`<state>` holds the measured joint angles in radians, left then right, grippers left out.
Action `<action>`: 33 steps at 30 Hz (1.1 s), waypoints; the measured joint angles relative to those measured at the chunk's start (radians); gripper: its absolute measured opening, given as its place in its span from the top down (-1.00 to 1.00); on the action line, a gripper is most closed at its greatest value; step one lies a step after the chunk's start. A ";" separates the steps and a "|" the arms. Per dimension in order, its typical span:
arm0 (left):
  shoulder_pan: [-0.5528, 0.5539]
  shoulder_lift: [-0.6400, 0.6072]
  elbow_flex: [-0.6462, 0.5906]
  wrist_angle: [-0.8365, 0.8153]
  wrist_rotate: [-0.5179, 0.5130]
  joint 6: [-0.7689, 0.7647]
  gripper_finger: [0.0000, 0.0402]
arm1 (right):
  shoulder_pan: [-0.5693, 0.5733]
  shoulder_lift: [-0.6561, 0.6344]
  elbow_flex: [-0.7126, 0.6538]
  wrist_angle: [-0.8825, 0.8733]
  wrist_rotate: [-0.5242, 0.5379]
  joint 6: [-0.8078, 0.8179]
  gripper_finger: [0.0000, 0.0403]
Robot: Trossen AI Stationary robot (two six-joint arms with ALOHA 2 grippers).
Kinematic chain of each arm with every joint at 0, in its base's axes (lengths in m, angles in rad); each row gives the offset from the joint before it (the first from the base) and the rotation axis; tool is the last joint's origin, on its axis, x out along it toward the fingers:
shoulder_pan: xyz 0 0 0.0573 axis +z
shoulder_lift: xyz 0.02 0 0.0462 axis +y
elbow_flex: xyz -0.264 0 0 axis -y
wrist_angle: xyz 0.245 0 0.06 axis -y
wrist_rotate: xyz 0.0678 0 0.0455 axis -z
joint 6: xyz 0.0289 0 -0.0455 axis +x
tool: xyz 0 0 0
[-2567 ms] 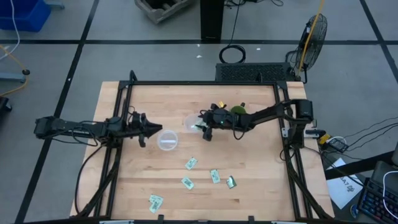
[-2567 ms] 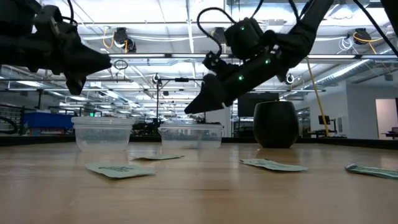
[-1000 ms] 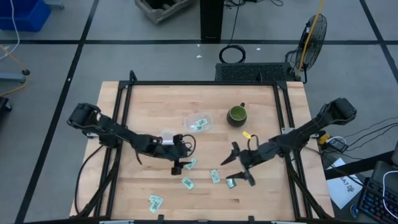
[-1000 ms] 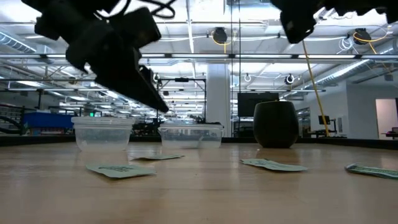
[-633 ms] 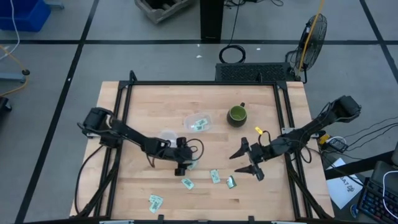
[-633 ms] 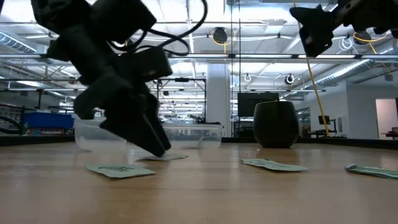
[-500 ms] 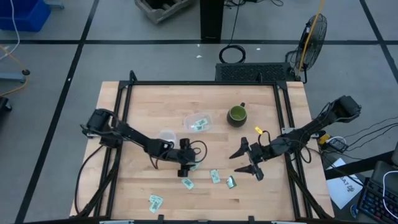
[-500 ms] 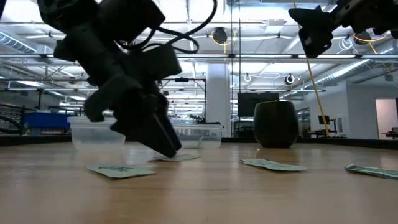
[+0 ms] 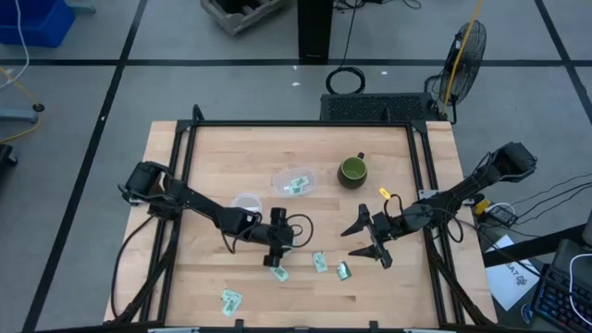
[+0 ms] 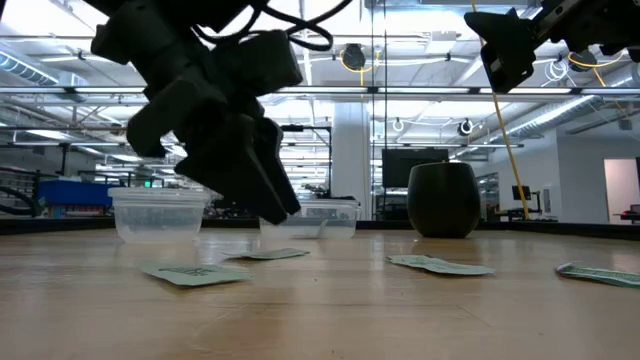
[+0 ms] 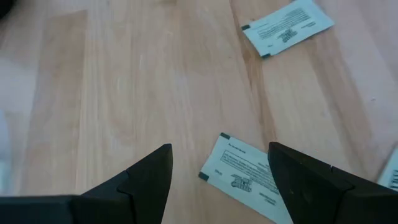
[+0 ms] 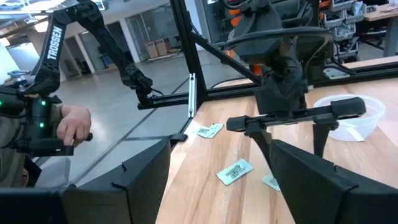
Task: Pick and place Stevia / Truvia into bins
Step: Put the stevia packet into the round container
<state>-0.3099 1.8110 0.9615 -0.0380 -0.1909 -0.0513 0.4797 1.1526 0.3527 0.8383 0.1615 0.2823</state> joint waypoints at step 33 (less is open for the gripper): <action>-0.007 0.110 0.003 0.033 0.086 -0.070 0.25 | 0.000 0.000 0.000 0.003 0.002 0.005 -0.33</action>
<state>-0.3164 1.9213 0.9645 -0.0045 -0.1044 -0.1215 0.4797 1.1526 0.3527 0.8417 0.1639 0.2874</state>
